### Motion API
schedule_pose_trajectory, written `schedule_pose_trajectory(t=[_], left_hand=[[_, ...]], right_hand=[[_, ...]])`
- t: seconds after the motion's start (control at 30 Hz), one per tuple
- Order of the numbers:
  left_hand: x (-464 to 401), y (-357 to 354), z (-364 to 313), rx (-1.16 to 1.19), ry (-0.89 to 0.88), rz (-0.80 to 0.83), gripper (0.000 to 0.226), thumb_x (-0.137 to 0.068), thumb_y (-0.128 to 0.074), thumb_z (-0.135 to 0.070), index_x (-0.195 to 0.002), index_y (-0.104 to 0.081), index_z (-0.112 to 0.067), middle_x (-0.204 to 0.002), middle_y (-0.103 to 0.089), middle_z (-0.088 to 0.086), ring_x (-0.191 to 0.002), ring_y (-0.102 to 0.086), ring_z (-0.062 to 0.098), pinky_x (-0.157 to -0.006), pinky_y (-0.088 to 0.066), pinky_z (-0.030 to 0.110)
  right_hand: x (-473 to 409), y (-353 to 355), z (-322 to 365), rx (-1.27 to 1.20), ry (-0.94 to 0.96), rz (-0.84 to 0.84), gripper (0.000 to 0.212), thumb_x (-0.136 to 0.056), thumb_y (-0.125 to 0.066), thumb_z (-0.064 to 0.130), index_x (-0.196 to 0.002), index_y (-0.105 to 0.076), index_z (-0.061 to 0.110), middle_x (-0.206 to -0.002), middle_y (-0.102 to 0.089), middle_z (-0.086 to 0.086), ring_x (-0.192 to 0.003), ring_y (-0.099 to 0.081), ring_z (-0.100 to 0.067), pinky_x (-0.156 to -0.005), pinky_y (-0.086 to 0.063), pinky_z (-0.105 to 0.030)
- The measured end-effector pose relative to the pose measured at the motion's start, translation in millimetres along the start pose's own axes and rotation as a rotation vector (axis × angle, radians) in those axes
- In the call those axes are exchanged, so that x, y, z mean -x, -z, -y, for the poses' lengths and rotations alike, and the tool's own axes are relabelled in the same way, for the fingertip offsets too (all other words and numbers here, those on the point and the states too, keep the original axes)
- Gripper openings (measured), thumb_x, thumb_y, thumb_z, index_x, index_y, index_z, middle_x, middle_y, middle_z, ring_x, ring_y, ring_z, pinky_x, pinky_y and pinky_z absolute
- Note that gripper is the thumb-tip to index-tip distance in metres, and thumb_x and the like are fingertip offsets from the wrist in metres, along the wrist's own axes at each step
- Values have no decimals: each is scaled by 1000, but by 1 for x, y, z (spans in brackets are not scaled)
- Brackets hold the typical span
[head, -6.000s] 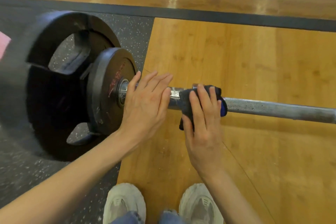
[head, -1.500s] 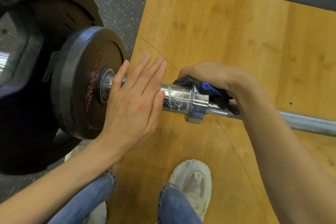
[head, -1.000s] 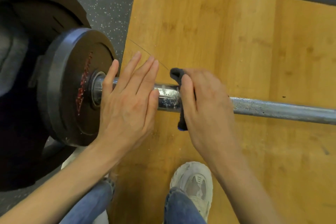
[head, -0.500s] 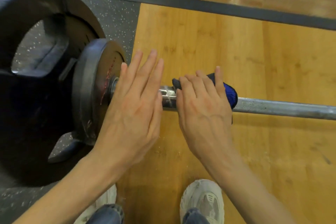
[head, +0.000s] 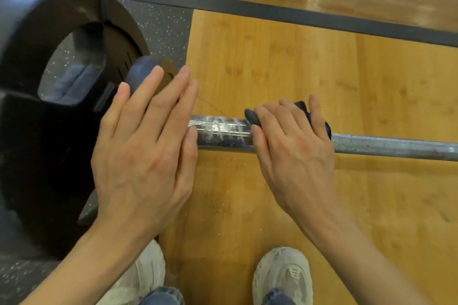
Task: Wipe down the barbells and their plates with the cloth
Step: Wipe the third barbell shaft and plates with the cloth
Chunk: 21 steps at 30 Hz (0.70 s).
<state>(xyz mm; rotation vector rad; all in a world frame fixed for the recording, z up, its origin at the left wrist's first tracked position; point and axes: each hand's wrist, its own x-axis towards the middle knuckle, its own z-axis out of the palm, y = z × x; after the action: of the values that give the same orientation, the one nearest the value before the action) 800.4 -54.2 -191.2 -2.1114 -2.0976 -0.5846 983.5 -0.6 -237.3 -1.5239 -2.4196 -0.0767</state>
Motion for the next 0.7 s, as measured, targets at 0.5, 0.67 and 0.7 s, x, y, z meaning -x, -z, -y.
schedule_pose_trajectory(t=[0.5, 0.67, 0.7], left_hand=[[-3, 2, 7, 108, 61, -54, 46, -106, -31, -18, -145, -48, 1, -151, -46, 13, -146, -30, 30, -125, -3, 34], [-1, -1, 7, 88, 47, -73, 45, -107, -31, -19, -143, -50, 0, -150, -48, 12, -144, -33, 29, -125, -4, 34], [-1, -1, 7, 92, 51, -75, 45, -106, -31, -18, -143, -50, 0, -150, -48, 11, -144, -33, 29, -125, -4, 35]], right_hand=[[2, -4, 52, -55, -142, 38, 43, -108, -35, 25, -137, -57, 2, -133, -61, -15, -129, -53, -34, -122, -25, -48], [-8, -10, 56, -104, -31, 43, 40, -110, -34, 25, -137, -58, 9, -125, -64, -12, -119, -58, -33, -114, -34, -49], [-5, -6, 44, -57, 7, 72, 42, -111, -31, 27, -138, -57, 9, -128, -63, -10, -122, -57, -32, -116, -31, -49]])
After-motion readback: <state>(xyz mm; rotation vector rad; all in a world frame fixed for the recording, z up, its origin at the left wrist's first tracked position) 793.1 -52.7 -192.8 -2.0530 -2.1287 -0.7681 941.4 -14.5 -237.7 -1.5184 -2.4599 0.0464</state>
